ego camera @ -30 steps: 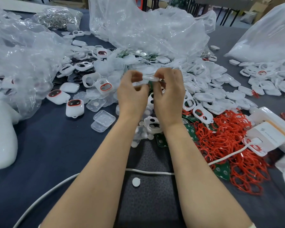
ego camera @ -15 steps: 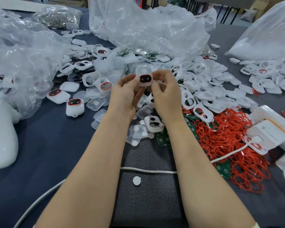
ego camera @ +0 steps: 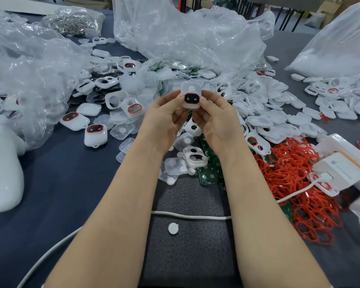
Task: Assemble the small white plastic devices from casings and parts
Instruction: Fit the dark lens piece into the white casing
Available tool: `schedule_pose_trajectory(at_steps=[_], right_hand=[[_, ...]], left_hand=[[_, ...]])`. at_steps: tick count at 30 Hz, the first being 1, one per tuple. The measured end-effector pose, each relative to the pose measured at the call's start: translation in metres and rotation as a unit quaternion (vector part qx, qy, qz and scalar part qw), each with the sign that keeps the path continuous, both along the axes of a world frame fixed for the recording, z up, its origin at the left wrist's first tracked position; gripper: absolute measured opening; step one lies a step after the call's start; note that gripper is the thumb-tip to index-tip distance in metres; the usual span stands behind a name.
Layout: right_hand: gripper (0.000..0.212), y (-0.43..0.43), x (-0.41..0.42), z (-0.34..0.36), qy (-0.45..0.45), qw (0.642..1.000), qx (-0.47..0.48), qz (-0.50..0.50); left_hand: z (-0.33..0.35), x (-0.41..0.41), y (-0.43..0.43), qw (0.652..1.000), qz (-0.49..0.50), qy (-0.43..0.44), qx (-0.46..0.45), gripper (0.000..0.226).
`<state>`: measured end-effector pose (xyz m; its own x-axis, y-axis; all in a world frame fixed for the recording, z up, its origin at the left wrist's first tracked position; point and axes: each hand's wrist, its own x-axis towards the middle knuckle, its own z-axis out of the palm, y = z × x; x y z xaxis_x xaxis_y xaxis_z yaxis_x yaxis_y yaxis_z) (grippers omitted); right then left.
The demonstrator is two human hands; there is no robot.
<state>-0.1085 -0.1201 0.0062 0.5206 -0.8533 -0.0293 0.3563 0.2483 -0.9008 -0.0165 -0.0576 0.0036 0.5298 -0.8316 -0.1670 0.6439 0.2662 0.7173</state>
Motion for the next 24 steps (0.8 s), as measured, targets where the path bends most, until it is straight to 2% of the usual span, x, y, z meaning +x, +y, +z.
schedule_pose_trajectory(at_steps=[2,5,8,11,14,16,18,19,21,24], right_hand=[[0.016,0.001,0.0,-0.001,0.005,1.0,-0.001,-0.012],[0.019,0.0,-0.001,-0.001,-0.011,0.999,0.013,-0.038],[0.023,-0.004,-0.004,0.001,-0.034,0.997,0.057,-0.049],[0.022,-0.006,-0.006,0.003,-0.034,0.994,0.09,-0.044],[0.024,-0.006,-0.007,0.004,-0.04,0.994,0.096,-0.028],[0.024,-0.005,-0.006,0.003,0.004,0.999,0.047,-0.017],[0.022,-0.004,-0.006,0.001,0.095,0.993,-0.067,-0.019],[0.021,-0.003,-0.005,-0.001,0.141,0.981,-0.132,-0.023],[0.018,-0.001,-0.005,-0.003,0.207,0.946,-0.249,-0.035],[0.013,0.001,-0.004,-0.005,0.244,0.903,-0.346,-0.068]], left_hand=[[-0.001,-0.002,-0.002,1.0,0.016,-0.02,0.016,0.009],[-0.006,-0.004,-0.004,0.978,0.069,-0.187,0.064,0.013],[-0.003,-0.007,-0.001,0.952,0.049,-0.3,0.034,0.028],[-0.001,-0.009,0.0,0.905,0.044,-0.418,0.064,0.031],[-0.004,-0.012,0.0,0.871,0.063,-0.481,0.08,0.028],[-0.006,-0.011,-0.001,0.827,0.106,-0.544,0.1,0.021],[-0.008,-0.007,-0.002,0.776,0.155,-0.597,0.134,0.009],[-0.01,-0.005,-0.003,0.761,0.175,-0.608,0.147,0.01],[-0.012,-0.001,-0.004,0.767,0.186,-0.596,0.151,0.015],[-0.011,-0.002,-0.005,0.811,0.151,-0.546,0.144,0.013]])
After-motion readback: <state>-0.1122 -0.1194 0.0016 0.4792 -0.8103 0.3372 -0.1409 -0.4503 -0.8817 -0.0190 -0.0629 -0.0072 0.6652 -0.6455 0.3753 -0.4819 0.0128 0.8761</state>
